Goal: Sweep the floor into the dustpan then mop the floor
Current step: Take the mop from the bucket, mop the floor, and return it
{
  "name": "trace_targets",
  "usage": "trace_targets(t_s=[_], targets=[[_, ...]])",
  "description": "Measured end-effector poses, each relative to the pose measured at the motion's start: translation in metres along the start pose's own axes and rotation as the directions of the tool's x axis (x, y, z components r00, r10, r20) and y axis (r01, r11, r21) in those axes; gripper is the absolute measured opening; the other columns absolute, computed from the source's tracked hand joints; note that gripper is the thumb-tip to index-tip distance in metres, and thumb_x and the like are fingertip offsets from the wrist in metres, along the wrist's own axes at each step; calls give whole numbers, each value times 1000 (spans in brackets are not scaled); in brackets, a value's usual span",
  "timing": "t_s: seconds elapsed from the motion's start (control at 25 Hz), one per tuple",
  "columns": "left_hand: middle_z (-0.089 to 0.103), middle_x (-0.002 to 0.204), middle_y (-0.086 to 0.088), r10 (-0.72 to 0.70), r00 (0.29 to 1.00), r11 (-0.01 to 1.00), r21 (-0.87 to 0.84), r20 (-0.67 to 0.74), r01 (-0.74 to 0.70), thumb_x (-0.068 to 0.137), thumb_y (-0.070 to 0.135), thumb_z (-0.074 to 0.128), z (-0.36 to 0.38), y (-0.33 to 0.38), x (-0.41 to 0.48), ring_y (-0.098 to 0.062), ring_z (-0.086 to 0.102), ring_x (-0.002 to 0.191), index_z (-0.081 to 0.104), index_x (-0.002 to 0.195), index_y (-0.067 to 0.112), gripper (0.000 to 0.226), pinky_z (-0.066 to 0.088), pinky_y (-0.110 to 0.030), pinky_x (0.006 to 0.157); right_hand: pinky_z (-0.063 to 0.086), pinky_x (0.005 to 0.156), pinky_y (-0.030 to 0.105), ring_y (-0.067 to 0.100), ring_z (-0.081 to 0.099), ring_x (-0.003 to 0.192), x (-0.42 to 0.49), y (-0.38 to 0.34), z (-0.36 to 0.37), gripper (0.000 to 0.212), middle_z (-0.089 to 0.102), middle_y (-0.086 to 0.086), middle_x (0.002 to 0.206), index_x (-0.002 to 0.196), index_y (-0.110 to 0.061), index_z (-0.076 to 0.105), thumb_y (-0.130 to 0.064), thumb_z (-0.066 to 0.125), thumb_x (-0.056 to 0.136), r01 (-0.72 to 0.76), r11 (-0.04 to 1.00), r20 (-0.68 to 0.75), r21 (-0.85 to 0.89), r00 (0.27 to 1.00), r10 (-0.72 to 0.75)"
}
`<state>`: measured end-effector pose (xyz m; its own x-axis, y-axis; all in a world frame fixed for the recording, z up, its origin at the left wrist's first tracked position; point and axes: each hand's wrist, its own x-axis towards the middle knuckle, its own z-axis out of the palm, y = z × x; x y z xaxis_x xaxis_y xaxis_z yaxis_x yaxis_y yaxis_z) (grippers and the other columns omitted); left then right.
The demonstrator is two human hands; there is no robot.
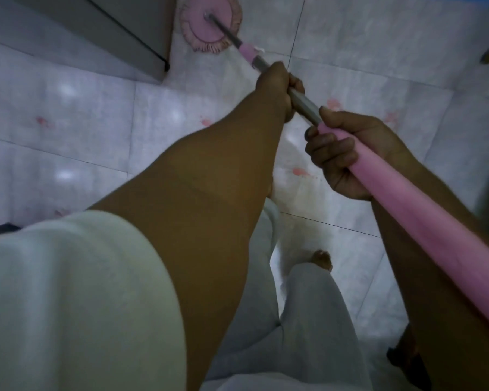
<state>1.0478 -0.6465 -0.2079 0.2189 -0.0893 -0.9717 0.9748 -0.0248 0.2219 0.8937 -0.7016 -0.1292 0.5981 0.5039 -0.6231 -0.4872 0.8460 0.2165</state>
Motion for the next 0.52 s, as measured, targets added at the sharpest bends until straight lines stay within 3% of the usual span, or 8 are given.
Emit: trace_targets(t_s=[0.2, 0.52], targets=[[38, 42, 3, -3, 1000, 999, -39, 19, 4, 98, 26, 46, -18, -107, -39, -11, 36, 33, 41, 67, 15, 33, 34, -14, 39, 43, 35, 13, 3, 49, 40, -69, 73, -47, 21, 50, -3, 59, 85, -10, 51, -30, 56, 88, -23, 999, -72, -38, 997, 20], [35, 36, 2, -104, 995, 995, 1, -5, 104, 100, 30, 43, -65, -301, -127, -13, 36, 28, 42, 69, 14, 35, 35, -16, 41, 43, 33, 17, 6, 50, 38, -196, 224, -114, 29, 51, 0, 58, 85, -8, 55, -19, 79, 74, -139, 990, -105, 34, 984, 142]])
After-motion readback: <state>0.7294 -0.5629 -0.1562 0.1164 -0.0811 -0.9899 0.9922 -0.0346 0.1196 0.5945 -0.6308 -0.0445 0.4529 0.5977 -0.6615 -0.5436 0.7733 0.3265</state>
